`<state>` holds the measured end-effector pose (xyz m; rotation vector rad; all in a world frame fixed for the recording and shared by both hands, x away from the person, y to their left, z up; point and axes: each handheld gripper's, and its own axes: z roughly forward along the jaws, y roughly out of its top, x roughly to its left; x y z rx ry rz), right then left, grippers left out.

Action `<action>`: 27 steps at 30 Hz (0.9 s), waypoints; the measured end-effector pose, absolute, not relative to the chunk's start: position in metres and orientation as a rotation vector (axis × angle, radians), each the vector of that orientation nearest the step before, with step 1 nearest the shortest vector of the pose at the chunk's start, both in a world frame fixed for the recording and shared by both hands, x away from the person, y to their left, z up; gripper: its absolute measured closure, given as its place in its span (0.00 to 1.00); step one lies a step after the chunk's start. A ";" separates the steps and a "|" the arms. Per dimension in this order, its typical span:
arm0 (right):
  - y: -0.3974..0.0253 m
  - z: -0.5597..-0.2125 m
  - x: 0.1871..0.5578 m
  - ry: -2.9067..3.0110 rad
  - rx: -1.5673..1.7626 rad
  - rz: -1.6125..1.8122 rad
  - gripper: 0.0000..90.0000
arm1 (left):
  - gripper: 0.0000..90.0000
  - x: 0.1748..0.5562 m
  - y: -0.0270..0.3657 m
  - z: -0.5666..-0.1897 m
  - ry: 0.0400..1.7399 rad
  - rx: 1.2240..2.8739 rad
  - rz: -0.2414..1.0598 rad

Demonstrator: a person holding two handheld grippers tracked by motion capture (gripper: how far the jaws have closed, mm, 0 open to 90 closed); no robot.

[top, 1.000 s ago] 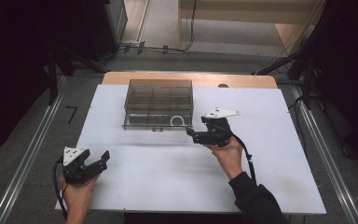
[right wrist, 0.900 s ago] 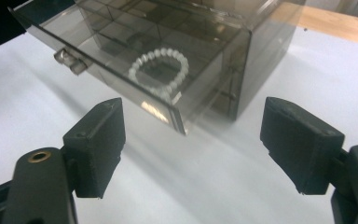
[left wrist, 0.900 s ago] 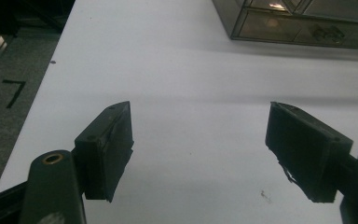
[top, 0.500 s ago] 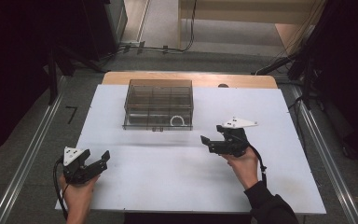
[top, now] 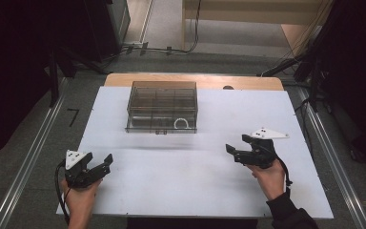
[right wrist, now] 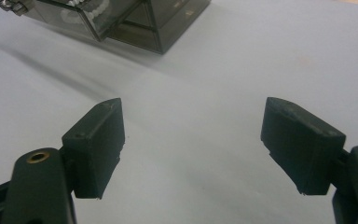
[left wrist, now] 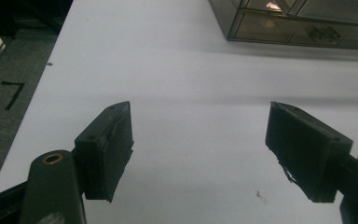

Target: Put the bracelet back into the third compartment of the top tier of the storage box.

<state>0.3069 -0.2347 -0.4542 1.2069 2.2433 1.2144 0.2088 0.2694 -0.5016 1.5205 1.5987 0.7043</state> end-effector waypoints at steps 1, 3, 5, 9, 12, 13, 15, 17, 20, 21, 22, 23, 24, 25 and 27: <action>-0.238 -0.454 0.305 2.238 1.212 1.216 0.22 | 0.26 0.209 0.270 -0.502 1.597 1.520 0.702; -0.245 -0.454 0.303 2.227 1.222 1.211 0.22 | 0.26 0.209 0.269 -0.502 1.598 1.521 0.702; -0.251 -0.455 0.301 2.215 1.235 1.209 0.22 | 0.26 0.209 0.269 -0.502 1.597 1.522 0.703; -0.260 -0.456 0.297 2.203 1.252 1.200 0.22 | 0.26 0.209 0.269 -0.502 1.594 1.524 0.702; -0.264 -0.456 0.295 2.200 1.252 1.194 0.22 | 0.26 0.210 0.268 -0.502 1.595 1.525 0.700; -0.266 -0.456 0.294 2.198 1.256 1.192 0.22 | 0.26 0.210 0.268 -0.502 1.596 1.526 0.699; -0.268 -0.457 0.292 2.192 1.256 1.184 0.22 | 0.26 0.209 0.268 -0.502 1.596 1.525 0.700; -0.270 -0.457 0.291 2.191 1.257 1.177 0.22 | 0.26 0.209 0.269 -0.502 1.596 1.524 0.700; -0.274 -0.459 0.290 2.185 1.261 1.152 0.22 | 0.26 0.209 0.268 -0.502 1.599 1.522 0.701; -0.276 -0.459 0.290 2.182 1.263 1.152 0.22 | 0.26 0.209 0.268 -0.503 1.599 1.523 0.701; -0.278 -0.459 0.289 2.179 1.267 1.146 0.22 | 0.26 0.209 0.268 -0.502 1.599 1.525 0.700; -0.280 -0.460 0.289 2.176 1.269 1.143 0.22 | 0.26 0.209 0.268 -0.502 1.599 1.525 0.700; -0.282 -0.460 0.289 2.172 1.274 1.139 0.22 | 0.26 0.209 0.268 -0.503 1.597 1.524 0.699; -0.285 -0.461 0.288 2.167 1.281 1.136 0.22 | 0.26 0.209 0.268 -0.503 1.596 1.523 0.700; -0.289 -0.462 0.288 2.163 1.285 1.129 0.22 | 0.26 0.209 0.268 -0.503 1.597 1.525 0.699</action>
